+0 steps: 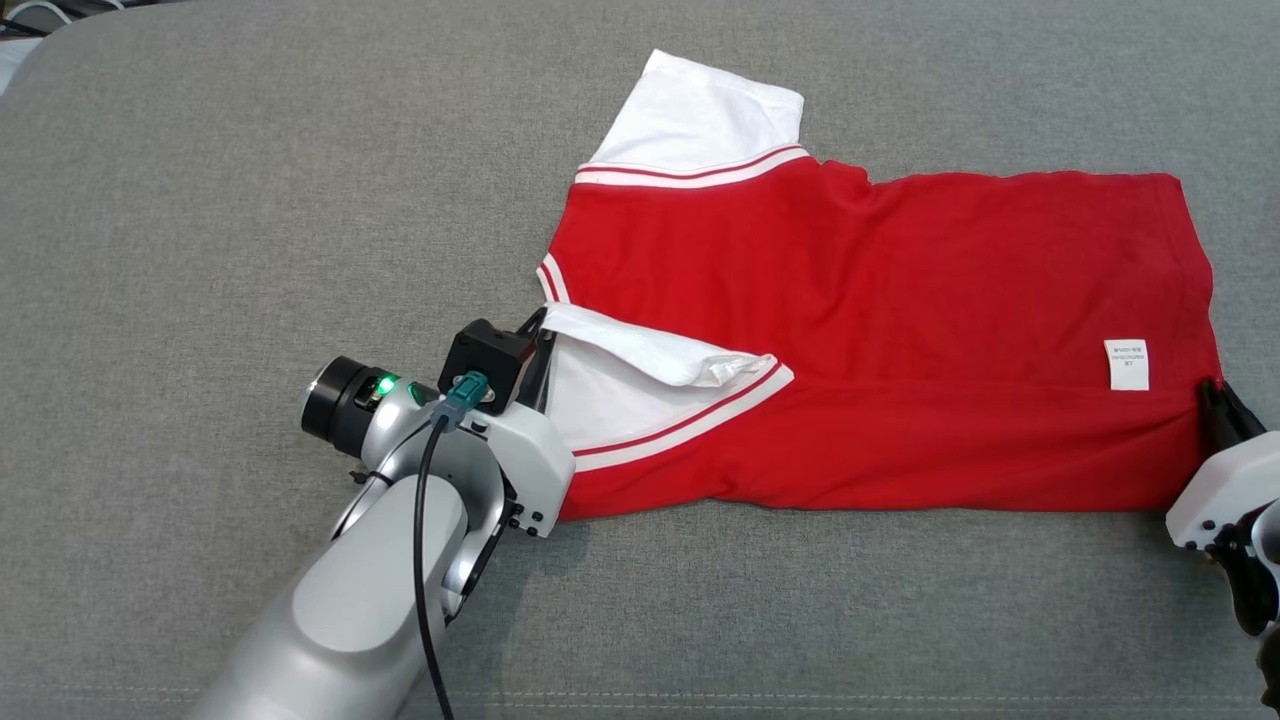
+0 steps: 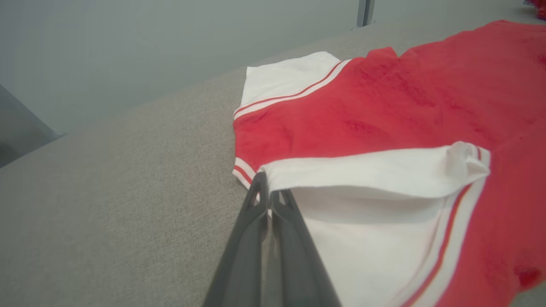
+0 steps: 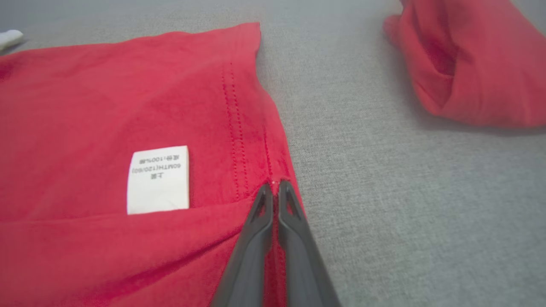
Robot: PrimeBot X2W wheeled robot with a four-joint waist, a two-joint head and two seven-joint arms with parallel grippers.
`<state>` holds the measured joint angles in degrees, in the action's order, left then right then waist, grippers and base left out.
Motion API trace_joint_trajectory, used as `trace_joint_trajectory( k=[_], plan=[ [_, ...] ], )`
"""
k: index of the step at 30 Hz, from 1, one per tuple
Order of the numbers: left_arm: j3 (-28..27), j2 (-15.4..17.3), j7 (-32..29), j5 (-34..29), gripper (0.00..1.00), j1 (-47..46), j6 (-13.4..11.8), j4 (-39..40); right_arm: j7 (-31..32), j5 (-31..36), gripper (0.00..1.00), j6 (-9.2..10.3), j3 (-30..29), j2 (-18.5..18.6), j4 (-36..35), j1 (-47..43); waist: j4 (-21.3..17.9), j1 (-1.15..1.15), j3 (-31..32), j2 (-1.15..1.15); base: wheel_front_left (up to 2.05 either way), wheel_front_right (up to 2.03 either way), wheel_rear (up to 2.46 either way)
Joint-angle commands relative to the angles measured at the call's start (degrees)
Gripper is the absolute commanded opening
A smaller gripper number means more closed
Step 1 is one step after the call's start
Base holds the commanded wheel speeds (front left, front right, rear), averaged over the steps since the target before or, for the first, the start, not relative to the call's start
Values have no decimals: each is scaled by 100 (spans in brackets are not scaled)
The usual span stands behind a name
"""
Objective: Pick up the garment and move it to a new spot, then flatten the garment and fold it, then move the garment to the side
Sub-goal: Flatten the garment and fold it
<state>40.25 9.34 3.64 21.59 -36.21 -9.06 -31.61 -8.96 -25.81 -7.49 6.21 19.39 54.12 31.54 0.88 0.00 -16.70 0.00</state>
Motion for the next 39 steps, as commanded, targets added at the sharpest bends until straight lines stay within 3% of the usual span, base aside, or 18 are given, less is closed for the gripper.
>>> trace_joint_trajectory(
  k=[1,8,10,11,12,13,14,23,32,39],
  plan=[
    [-140,43,95,-31,0,-352,75,-182,-105,13,0,0,174,89,67,106,-16,0,-22,0,0,0,0],
    [-56,-215,313,3,2,-621,235,-964,-211,-27,0,0,362,59,430,248,-16,0,17,0,0,0,0],
    [-27,-293,424,17,28,-691,284,-1218,-270,-42,19,0,424,33,513,277,-34,0,64,0,0,0,0],
    [-21,-328,482,28,48,-720,298,-1336,-302,-51,28,0,454,14,545,292,-47,0,89,0,0,0,0],
    [-17,-354,545,40,100,-740,310,-1449,-335,-57,41,0,488,-11,570,304,-65,0,124,0,0,0,0],
    [-19,-378,609,57,100,-751,318,-1554,-369,-66,80,0,520,-33,586,310,-83,0,159,0,0,0,0],
    [-21,-401,664,73,100,-760,321,-1644,-397,-75,100,0,550,-48,600,311,-96,0,191,0,0,0,0],
    [-224,-473,1052,329,100,-454,249,-1765,-591,-84,100,0,635,-60,341,-90,-139,0,704,0,0,0,0],
    [-923,-282,1133,766,100,862,68,-367,-602,316,100,0,72,-200,-1179,-1216,-217,0,1241,0,0,0,0],
    [-827,-231,852,953,100,1715,-2,101,-603,532,100,0,-243,-363,-1623,-1803,-207,0,1307,0,0,0,0]
  ],
)
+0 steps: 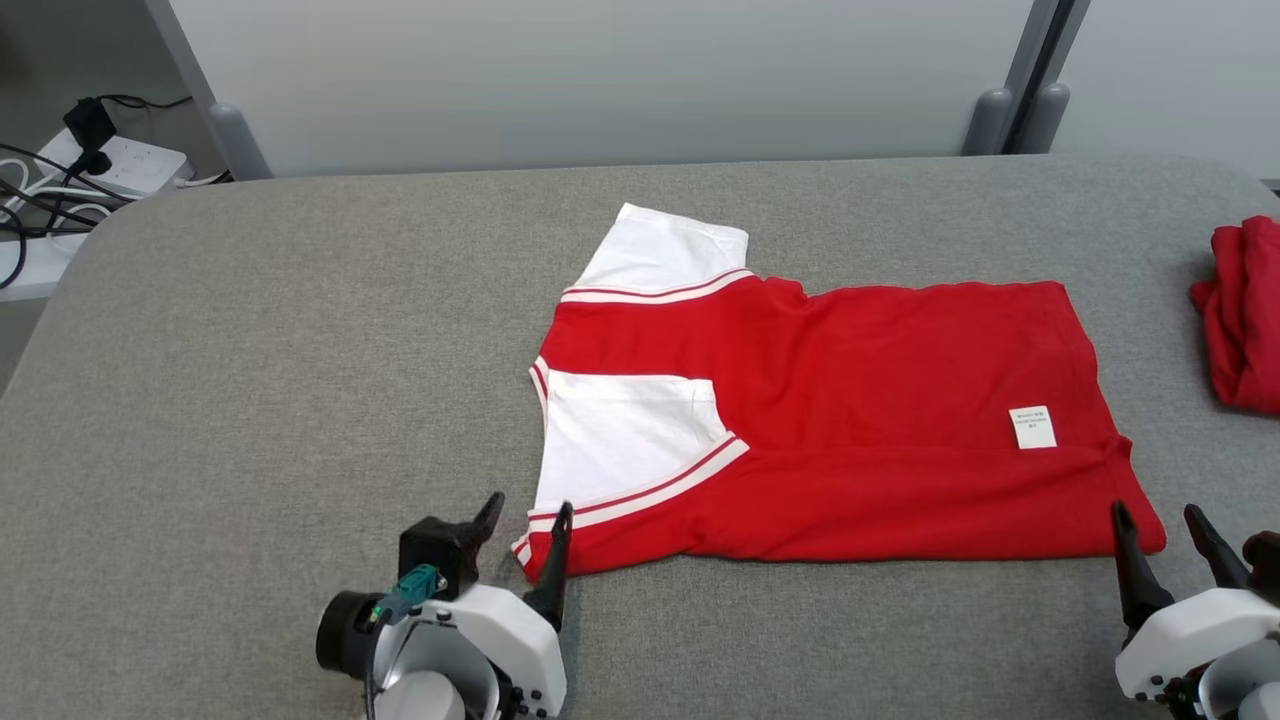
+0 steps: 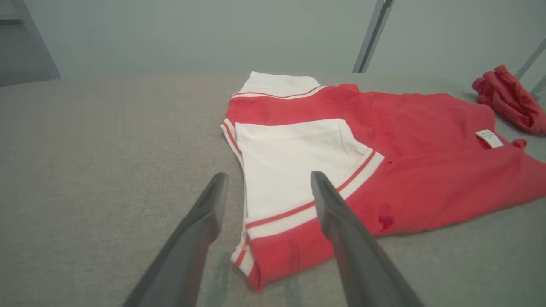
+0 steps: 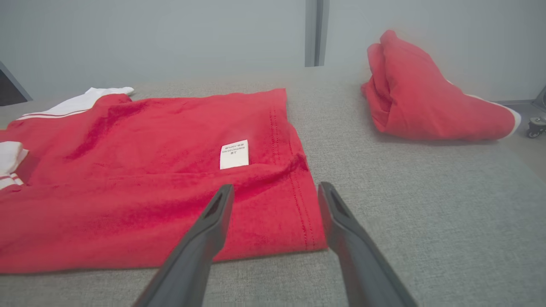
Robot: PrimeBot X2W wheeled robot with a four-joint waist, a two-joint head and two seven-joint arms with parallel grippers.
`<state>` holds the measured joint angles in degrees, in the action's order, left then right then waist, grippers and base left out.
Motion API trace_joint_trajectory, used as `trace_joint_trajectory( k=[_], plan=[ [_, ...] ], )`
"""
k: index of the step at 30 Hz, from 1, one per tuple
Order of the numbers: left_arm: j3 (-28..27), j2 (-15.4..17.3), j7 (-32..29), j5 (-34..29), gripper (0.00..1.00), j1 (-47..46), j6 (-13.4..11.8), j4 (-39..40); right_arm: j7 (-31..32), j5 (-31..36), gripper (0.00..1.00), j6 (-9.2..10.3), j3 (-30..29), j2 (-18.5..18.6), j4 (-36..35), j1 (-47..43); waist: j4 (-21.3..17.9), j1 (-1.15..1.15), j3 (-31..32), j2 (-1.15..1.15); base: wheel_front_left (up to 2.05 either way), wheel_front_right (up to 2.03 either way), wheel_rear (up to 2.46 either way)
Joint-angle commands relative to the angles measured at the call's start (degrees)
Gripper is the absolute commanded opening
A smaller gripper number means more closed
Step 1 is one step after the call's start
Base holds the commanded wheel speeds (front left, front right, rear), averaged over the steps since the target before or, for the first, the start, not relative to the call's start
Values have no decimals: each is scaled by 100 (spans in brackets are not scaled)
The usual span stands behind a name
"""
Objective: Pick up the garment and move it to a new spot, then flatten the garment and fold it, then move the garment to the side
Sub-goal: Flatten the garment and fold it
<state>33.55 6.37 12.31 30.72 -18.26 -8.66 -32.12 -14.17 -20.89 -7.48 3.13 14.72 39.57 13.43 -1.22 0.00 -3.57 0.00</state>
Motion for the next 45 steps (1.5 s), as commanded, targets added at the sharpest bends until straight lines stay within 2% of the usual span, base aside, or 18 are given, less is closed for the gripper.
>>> trace_joint_trajectory(
  k=[1,7,13,19,20,21,22,23,24,44,45],
  plan=[
    [-124,66,-114,53,100,-7,-71,160,-82,56,100,-1,38,91,-199,-29,5,0,-17,0,0,0,0],
    [8,59,-508,47,100,94,-235,-6,-83,111,100,-1,0,39,-298,-67,-1,0,-161,0,0,0,0],
    [145,26,-847,17,100,-44,-268,-360,-83,115,100,-1,24,42,-289,5,-15,0,-276,0,0,0,0],
    [222,-42,-702,-42,100,-289,-212,-660,-76,28,100,-1,139,71,-115,76,-27,0,-370,0,0,0,0],
    [247,-51,-668,-62,90,-326,-194,-701,-72,11,100,-1,155,87,-75,87,-25,0,-382,0,0,0,0],
    [265,-60,-645,-72,58,-358,-178,-745,-59,-12,100,-1,169,101,-30,100,-23,0,-391,0,0,0,0],
    [276,-70,-632,-67,38,-385,-155,-789,-58,-33,100,-1,187,115,7,117,-22,0,-400,0,0,0,0],
    [290,-78,-627,-64,8,-412,-131,-835,-57,-52,100,-1,199,133,50,138,-24,0,-406,0,0,0,0],
    [306,-85,-634,-62,0,-436,-109,-887,-53,-69,100,-1,215,149,93,160,-26,0,-412,0,0,0,0],
    [410,23,-472,-97,0,-809,-22,-1242,72,-819,100,-1,635,328,1540,943,177,0,-594,0,0,0,0],
    [417,23,-472,-97,0,-820,-18,-1243,77,-865,85,-1,669,316,1600,985,188,0,-598,0,0,0,0]
  ],
)
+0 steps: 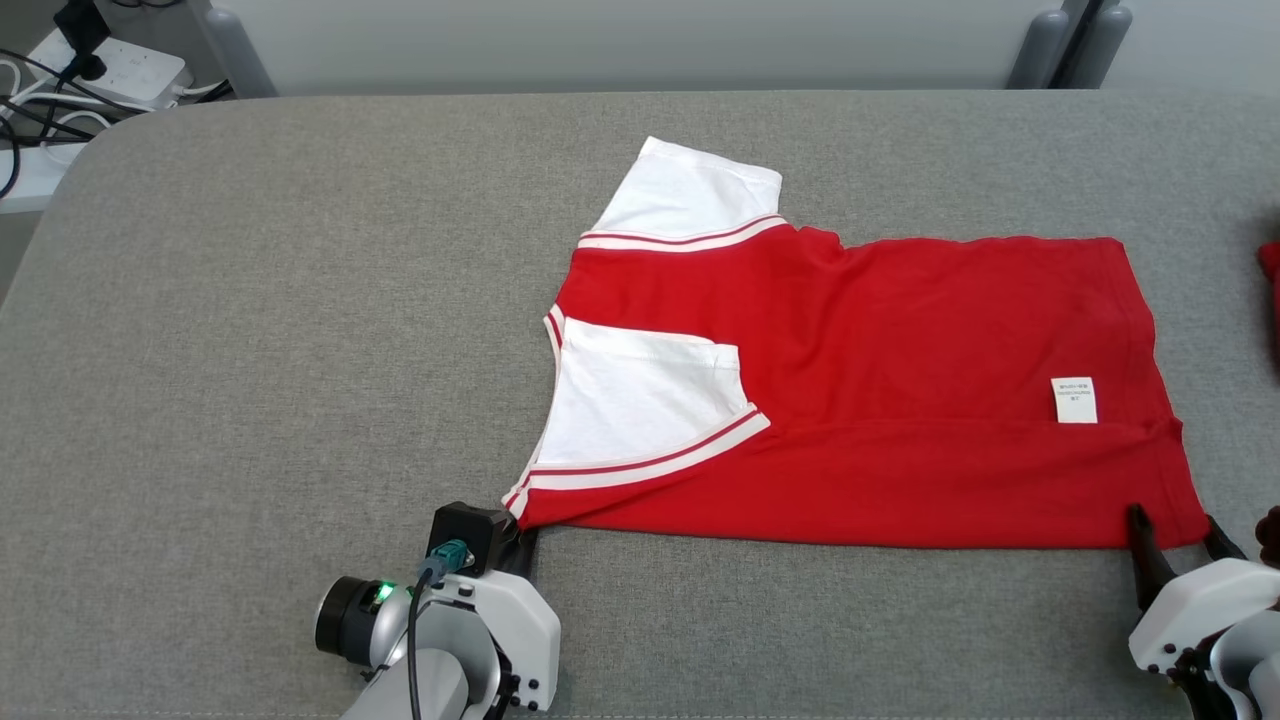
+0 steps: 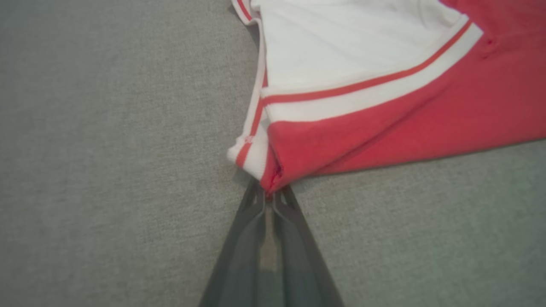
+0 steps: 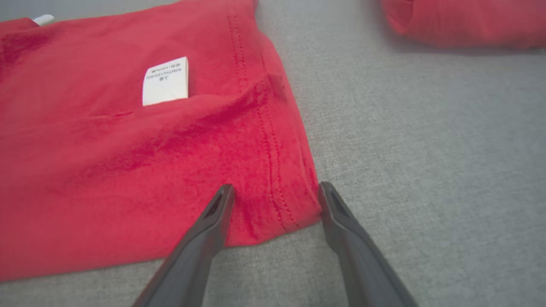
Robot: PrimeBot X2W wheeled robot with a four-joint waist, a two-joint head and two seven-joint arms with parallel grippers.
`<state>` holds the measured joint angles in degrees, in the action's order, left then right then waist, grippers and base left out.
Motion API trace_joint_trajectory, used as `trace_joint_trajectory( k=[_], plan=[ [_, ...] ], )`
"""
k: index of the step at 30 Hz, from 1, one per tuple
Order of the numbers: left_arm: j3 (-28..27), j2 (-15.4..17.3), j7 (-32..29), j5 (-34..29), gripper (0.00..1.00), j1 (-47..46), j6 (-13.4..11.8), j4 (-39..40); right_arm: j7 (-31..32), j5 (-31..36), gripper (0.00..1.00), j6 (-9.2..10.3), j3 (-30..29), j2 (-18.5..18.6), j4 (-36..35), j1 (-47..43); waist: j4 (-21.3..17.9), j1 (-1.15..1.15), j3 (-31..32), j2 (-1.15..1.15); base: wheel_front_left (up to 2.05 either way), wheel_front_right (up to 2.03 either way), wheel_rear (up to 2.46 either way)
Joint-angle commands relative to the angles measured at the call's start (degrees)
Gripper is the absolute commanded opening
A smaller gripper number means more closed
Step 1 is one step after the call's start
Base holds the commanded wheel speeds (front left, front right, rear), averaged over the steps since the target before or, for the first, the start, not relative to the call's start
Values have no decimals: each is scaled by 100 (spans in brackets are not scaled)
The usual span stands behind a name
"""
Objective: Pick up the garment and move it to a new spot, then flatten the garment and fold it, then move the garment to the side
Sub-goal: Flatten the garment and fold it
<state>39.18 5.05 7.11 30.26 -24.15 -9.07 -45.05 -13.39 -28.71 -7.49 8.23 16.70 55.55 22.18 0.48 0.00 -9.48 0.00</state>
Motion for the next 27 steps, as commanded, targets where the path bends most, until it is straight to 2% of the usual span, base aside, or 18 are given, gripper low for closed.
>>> trace_joint_trajectory(
  k=[1,2,3,15,22,27],
  plan=[
    [-140,155,50,-49,0,-242,26,50,-1,-123,50,0,194,112,56,148,28,0,-8,0,0,0,0],
    [-134,154,55,-47,0,-248,29,48,1,-149,31,0,245,115,106,177,38,0,-4,0,0,0,0],
    [-127,152,56,-43,0,-251,33,45,7,-172,1,0,312,118,145,199,50,0,2,0,0,0,0],
    [-89,215,4,82,0,106,-37,335,-102,-199,0,0,559,349,482,-41,94,0,203,0,0,0,0],
    [15,381,-403,130,0,552,-233,1001,-125,-311,0,0,649,439,301,-311,21,0,222,0,0,0,0],
    [83,627,-718,98,0,808,-412,1675,-117,-391,0,0,693,489,225,-359,10,0,194,0,0,0,0]
  ],
)
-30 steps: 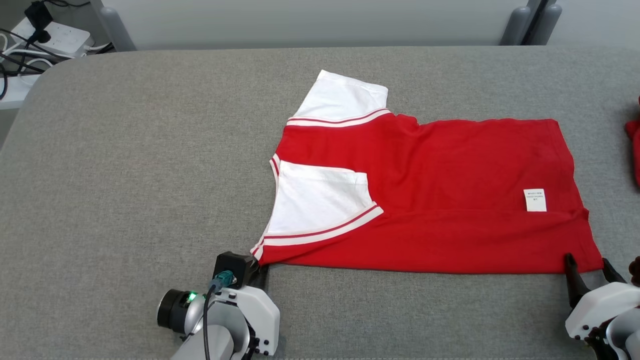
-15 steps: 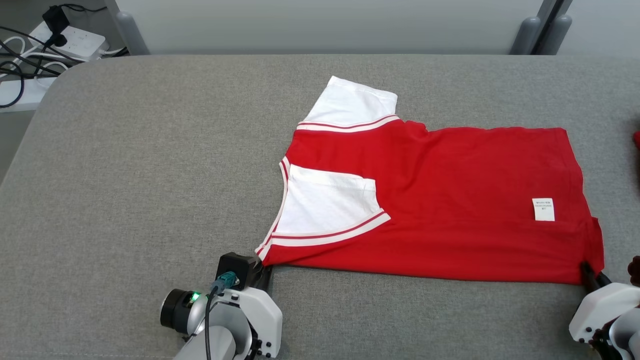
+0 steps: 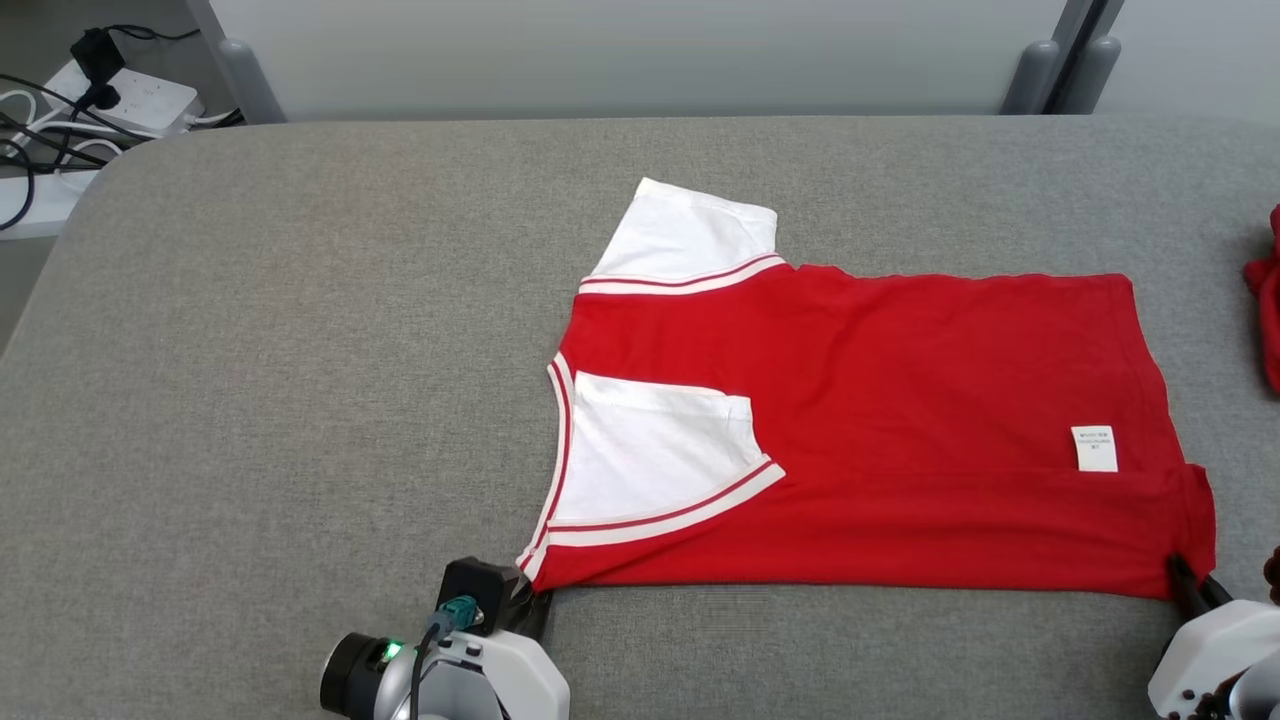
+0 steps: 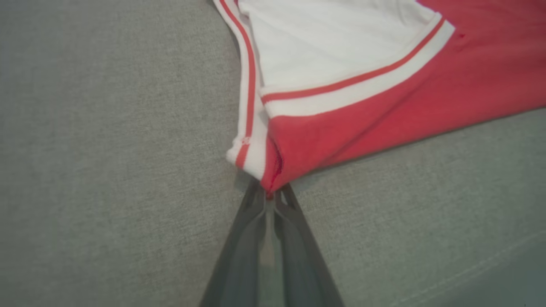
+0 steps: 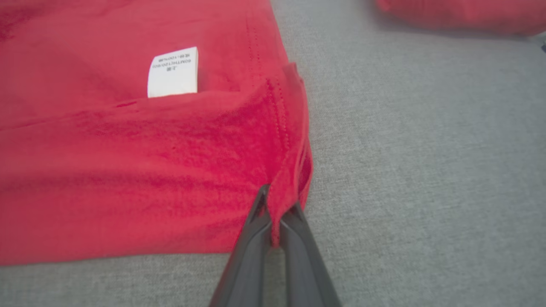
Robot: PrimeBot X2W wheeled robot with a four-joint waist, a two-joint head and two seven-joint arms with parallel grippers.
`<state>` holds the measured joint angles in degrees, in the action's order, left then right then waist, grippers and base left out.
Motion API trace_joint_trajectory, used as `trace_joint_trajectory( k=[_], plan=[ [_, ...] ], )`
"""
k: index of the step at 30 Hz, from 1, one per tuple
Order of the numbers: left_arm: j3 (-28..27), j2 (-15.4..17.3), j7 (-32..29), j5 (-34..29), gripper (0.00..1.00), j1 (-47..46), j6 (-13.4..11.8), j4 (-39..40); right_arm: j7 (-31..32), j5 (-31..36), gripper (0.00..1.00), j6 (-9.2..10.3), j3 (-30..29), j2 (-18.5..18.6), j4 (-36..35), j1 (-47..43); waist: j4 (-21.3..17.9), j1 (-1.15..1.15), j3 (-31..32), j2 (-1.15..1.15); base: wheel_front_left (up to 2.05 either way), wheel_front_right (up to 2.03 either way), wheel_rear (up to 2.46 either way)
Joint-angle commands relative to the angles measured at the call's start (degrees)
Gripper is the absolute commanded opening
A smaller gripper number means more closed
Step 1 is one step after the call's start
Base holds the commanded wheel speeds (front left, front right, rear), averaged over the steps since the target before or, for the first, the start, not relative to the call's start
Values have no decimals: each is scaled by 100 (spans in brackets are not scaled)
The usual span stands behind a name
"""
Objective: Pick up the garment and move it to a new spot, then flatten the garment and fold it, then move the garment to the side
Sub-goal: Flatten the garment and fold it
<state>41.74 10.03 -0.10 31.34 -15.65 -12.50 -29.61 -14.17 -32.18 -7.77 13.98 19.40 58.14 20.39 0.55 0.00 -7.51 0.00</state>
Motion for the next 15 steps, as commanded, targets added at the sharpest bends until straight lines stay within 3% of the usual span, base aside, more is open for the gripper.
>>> trace_joint_trajectory(
  k=[1,2,3,4,6,7,8,9,10,15],
  plan=[
    [-160,173,-68,-13,0,-3,-104,245,-38,-61,0,28,122,227,-36,-185,6,0,-4,0,0,0,0],
    [-154,217,-123,-15,0,32,-133,345,-34,-78,0,28,124,231,-36,-187,10,0,-5,0,0,0,0],
    [-155,258,-169,-17,0,61,-169,430,-30,-102,22,28,115,230,-29,-184,12,0,-5,0,0,0,0],
    [-156,292,-202,-27,0,81,-211,503,-30,-121,35,28,107,224,-27,-175,13,0,-5,0,0,0,0],
    [-169,330,-227,-29,18,108,-271,635,-35,-126,56,28,99,221,-31,-148,15,0,0,0,0,0,0],
    [-167,343,-248,-25,31,117,-285,684,-39,-125,86,28,86,219,-35,-133,17,0,4,0,0,0,0],
    [-158,364,-266,-36,45,114,-294,719,-42,-118,99,28,78,216,-39,-121,19,0,9,0,0,0,0],
    [-150,384,-286,-44,81,110,-301,744,-45,-106,100,28,73,215,-42,-111,19,0,17,0,0,0,0],
    [-148,407,-298,-56,100,98,-312,762,-49,-91,100,28,66,218,-48,-102,18,0,29,0,0,0,0],
    [-171,475,-346,-57,100,102,-400,828,-66,-5,100,28,6,267,-132,-89,0,0,129,0,0,0,0]
  ],
)
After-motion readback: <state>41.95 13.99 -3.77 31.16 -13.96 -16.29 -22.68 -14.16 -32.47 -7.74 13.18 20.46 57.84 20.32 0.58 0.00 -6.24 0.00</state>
